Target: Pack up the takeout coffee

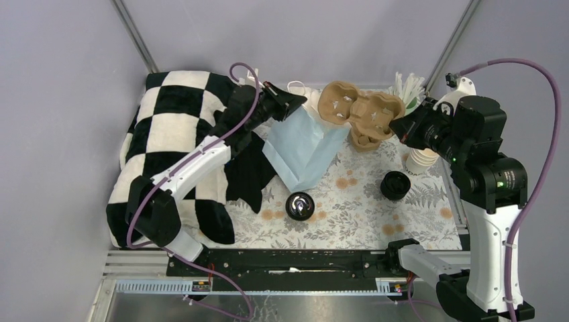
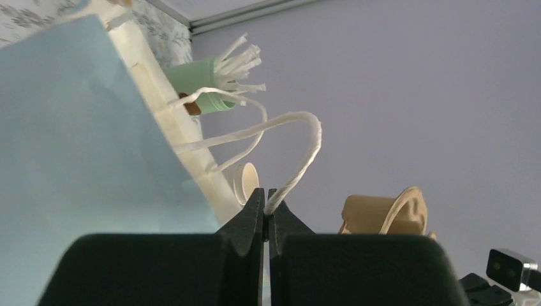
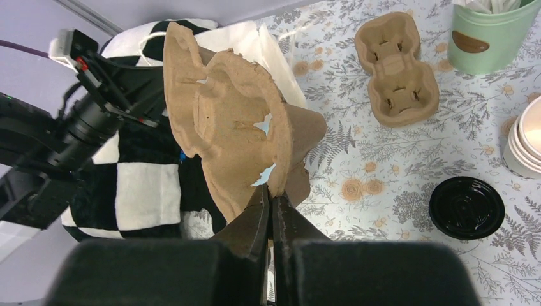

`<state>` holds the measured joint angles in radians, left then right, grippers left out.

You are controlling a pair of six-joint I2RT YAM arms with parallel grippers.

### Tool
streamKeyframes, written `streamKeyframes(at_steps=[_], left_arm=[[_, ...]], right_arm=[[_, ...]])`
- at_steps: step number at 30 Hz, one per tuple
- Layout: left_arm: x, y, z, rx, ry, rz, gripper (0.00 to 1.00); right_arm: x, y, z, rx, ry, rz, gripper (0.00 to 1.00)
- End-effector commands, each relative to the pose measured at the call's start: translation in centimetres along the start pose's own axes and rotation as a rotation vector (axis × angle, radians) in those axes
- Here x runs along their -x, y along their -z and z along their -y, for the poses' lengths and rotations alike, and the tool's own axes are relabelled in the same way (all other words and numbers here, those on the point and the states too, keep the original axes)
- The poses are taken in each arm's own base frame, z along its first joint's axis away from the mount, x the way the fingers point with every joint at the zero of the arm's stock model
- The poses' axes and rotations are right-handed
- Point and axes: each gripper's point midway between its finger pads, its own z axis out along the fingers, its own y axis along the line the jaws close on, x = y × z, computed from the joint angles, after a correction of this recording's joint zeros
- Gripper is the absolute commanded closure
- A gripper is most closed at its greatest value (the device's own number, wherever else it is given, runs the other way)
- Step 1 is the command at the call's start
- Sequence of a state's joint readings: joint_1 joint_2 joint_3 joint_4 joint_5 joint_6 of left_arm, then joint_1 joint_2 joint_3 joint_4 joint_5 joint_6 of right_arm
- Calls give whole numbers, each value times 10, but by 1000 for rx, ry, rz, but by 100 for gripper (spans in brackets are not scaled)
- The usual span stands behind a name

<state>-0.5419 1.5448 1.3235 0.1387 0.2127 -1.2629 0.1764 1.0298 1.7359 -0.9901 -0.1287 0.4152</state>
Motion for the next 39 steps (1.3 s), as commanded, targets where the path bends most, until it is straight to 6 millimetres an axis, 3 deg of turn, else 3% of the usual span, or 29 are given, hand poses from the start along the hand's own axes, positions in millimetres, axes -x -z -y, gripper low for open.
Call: streamKeyframes(at_steps=[1, 9, 13, 17, 22, 28, 35, 39], left_arm=[[9, 18, 84, -307, -27, 91, 100], [13, -7, 124, -438, -38, 75, 100], [7, -19, 121, -485, -6, 41, 100], [-3, -28, 105, -495, 41, -10, 100], [-18, -42, 100, -477, -38, -132, 100], [-32, -39, 90, -508, -97, -291, 100], [-29, -19, 74, -562, -168, -451, 100], [-26, -10, 68, -595, -191, -522, 100]], right_arm=[[19, 9, -10, 34, 19, 69, 100], [18, 5, -14, 53, 19, 52, 100], [16, 6, -14, 56, 15, 47, 100], [20, 8, -15, 55, 17, 62, 100], [25, 9, -16, 54, 42, 72, 100], [30, 14, -16, 56, 106, 86, 100], [39, 18, 1, -15, 291, 129, 100], [42, 13, -4, 25, 373, 143, 100]])
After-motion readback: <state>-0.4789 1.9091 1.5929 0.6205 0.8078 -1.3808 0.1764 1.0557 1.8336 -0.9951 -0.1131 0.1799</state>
